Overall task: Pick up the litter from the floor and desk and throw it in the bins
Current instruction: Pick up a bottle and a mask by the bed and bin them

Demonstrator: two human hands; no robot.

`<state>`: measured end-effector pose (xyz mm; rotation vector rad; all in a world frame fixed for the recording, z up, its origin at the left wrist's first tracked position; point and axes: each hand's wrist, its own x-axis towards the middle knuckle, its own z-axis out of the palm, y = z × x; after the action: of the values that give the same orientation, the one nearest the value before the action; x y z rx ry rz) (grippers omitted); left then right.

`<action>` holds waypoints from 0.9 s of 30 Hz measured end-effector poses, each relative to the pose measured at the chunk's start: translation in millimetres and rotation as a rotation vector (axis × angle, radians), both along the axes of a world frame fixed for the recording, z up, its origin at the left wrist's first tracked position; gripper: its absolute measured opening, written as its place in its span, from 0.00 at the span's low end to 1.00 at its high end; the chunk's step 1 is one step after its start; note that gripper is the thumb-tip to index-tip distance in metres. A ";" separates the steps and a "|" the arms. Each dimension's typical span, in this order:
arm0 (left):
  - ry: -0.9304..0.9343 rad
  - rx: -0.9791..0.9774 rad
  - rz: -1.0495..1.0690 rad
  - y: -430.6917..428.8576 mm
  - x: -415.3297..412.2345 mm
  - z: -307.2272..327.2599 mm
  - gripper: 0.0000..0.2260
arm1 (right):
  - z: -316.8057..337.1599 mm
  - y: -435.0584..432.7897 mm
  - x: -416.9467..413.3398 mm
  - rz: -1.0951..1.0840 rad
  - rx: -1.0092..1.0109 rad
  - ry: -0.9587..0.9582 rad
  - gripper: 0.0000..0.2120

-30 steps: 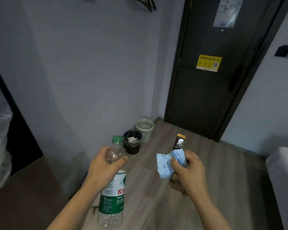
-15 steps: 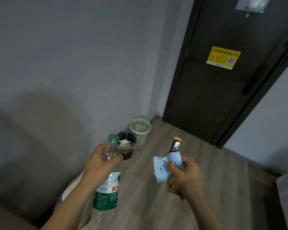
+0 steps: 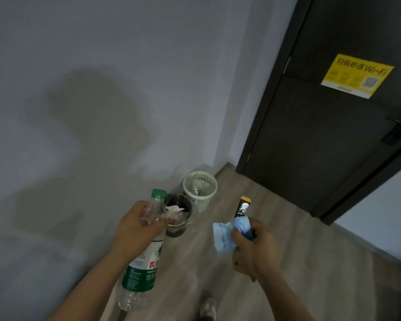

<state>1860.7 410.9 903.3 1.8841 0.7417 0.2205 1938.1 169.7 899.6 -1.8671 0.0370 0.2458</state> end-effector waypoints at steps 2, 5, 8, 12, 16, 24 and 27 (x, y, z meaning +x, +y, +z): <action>0.010 0.011 0.034 8.3 33.8 -7.4 0.17 | -13.6 12.6 41.6 0.061 0.035 0.057 0.05; 0.026 -0.003 0.078 18.9 81.7 -20.4 0.18 | -33.0 30.4 109.1 0.153 -0.091 -0.068 0.04; 0.073 0.008 0.112 30.2 121.9 -30.6 0.18 | -45.0 52.1 168.5 0.247 -0.167 -0.114 0.05; 0.128 -0.002 0.160 53.2 165.4 -52.2 0.19 | -73.7 83.0 232.7 0.353 -0.265 -0.114 0.05; 0.199 0.001 0.203 85.1 208.1 -80.0 0.20 | -108.1 119.3 284.5 0.415 -0.299 -0.039 0.07; 0.365 -0.098 0.149 151.6 295.3 -180.2 0.23 | -220.9 201.1 370.9 0.486 -0.468 0.095 0.07; 0.435 -0.093 0.134 169.4 318.2 -228.5 0.22 | -275.8 225.9 396.4 0.508 -0.504 0.121 0.09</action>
<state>2178.8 580.3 674.8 1.8135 1.1531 -0.1459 2334.5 395.6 623.7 -2.3382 -0.3239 0.7566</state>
